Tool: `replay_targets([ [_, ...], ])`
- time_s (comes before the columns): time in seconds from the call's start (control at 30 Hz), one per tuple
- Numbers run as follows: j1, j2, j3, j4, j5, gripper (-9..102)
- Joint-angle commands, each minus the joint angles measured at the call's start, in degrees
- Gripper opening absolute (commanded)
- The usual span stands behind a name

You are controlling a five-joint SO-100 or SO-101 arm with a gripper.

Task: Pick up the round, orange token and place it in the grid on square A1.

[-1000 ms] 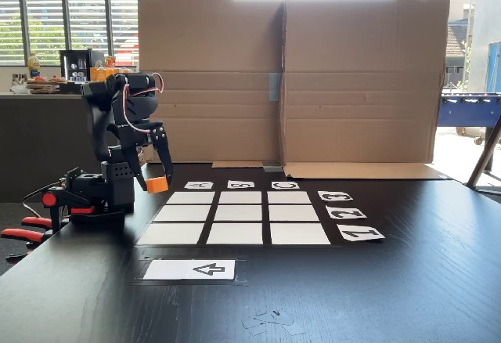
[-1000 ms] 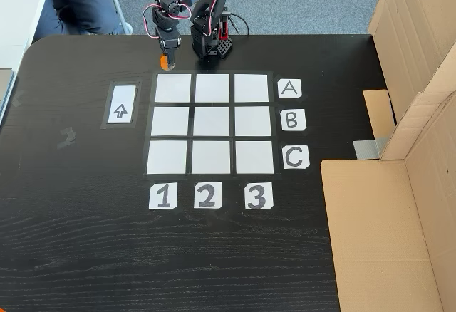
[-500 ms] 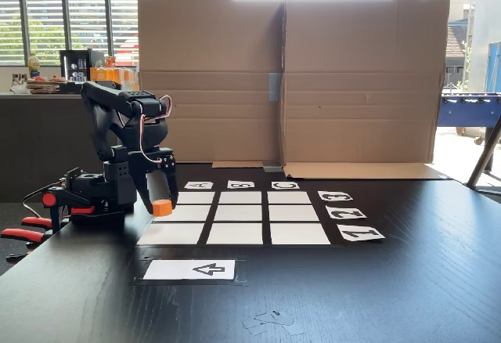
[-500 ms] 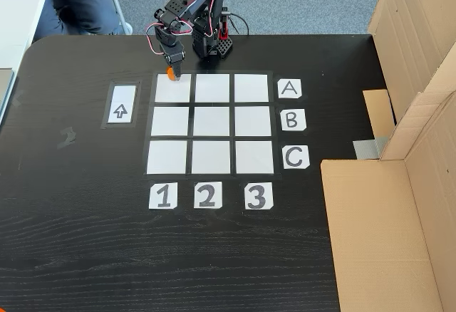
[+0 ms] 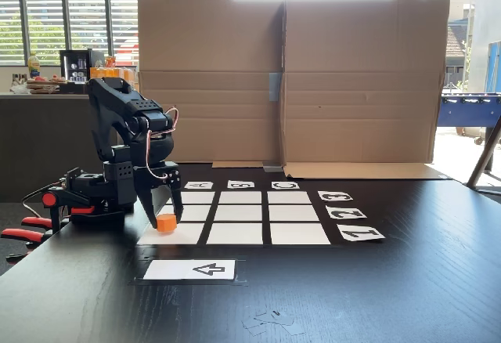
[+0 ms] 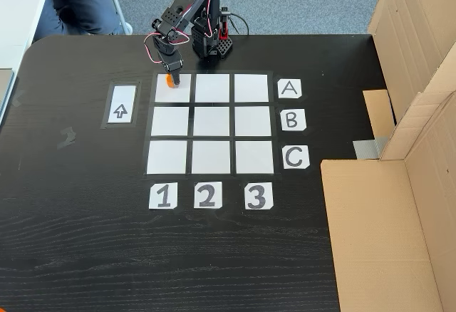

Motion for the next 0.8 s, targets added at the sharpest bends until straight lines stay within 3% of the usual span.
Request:
replay_targets([
  [0.0, -0.9, -0.2, -0.8, -1.0, 0.3, 2],
  [0.63, -1.3, -1.5, -0.8, -2.8, 0.5, 2],
  [0.77, -1.1, -1.6, -1.1, -2.8, 0.5, 7],
])
